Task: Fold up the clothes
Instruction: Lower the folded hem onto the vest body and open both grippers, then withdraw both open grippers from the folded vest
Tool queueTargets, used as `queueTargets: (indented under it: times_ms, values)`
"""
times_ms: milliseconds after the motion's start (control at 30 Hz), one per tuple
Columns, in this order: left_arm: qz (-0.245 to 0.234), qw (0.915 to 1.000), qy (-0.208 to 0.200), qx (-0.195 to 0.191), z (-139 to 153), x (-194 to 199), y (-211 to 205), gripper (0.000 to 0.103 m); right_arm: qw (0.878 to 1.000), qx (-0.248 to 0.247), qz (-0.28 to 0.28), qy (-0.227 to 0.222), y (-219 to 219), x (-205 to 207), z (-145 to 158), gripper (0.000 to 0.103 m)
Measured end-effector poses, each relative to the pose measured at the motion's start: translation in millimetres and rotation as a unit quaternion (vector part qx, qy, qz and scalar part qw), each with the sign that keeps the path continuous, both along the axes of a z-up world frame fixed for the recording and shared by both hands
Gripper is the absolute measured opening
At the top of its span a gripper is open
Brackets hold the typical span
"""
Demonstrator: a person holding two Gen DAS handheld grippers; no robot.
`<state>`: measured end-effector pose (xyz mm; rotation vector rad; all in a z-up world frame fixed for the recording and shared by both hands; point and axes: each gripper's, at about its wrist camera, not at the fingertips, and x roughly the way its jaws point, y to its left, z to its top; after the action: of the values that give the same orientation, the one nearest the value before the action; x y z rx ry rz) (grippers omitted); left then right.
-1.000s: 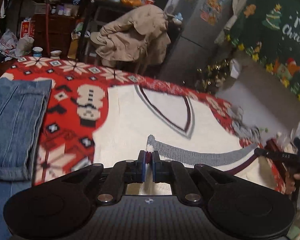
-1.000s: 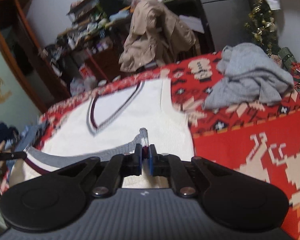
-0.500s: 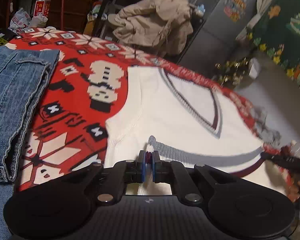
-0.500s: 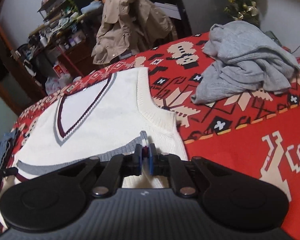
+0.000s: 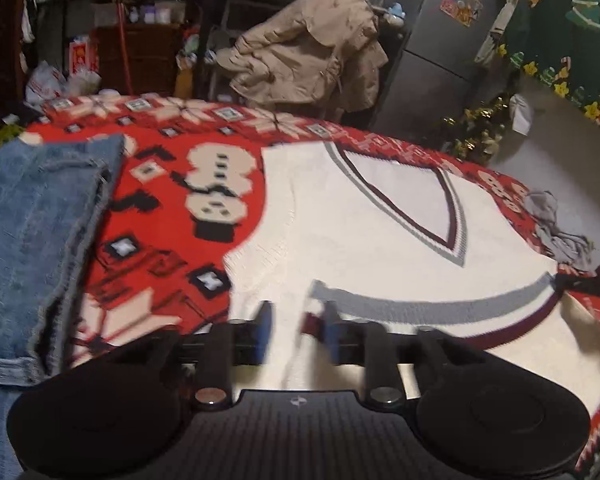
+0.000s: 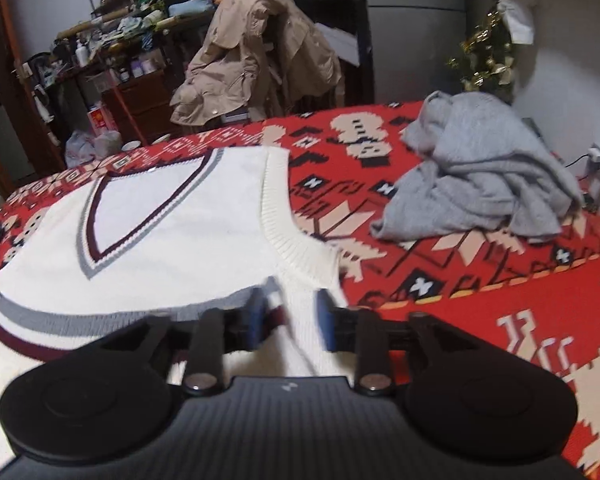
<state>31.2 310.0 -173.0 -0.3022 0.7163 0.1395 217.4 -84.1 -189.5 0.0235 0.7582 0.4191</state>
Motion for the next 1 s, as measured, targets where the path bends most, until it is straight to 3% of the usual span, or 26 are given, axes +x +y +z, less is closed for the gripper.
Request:
queueTargets:
  times_ms: [233, 333, 467, 500, 533, 567, 600, 700, 800, 1000]
  values:
    - [-0.021, 0.9990, -0.037, 0.014, 31, -27, -20, 0.036, 0.999, 0.012, 0.018, -0.029, -12, -32, 29, 0.037]
    - [-0.052, 0.9976, -0.045, 0.000, 35, -37, -52, 0.036, 0.998, -0.003, 0.062, -0.033, 2, -66, 35, 0.035]
    - [-0.096, 0.9946, -0.039, 0.006, 22, -39, -109, 0.034, 0.993, 0.005, 0.121, -0.007, 27, -111, 32, 0.035]
    - [-0.106, 0.9937, -0.034, 0.011, 18, -40, -122, 0.025, 0.991, -0.006, 0.131, -0.014, 35, -123, 30, 0.027]
    - [-0.117, 0.9924, -0.032, 0.018, 14, -42, -133, 0.019, 0.990, -0.017, 0.140, -0.020, 43, -134, 28, 0.013]
    - [-0.128, 0.9911, -0.030, 0.023, 11, -44, -143, 0.010, 0.988, -0.024, 0.148, -0.025, 50, -145, 27, 0.007]
    - [-0.135, 0.9904, -0.026, 0.018, 9, -47, -150, 0.009, 0.988, -0.024, 0.149, -0.023, 54, -153, 26, 0.005]
    - [-0.172, 0.9848, -0.025, 0.004, 7, -58, -166, 0.009, 0.988, -0.001, 0.156, -0.004, 58, -175, 24, 0.005]
    - [-0.195, 0.9785, -0.012, 0.065, -2, -61, -186, 0.009, 0.984, -0.020, 0.176, -0.019, 65, -194, 20, 0.006]
    - [-0.183, 0.9810, 0.008, 0.065, -13, -68, -187, 0.011, 0.978, -0.062, 0.195, -0.027, 69, -213, 3, 0.007]
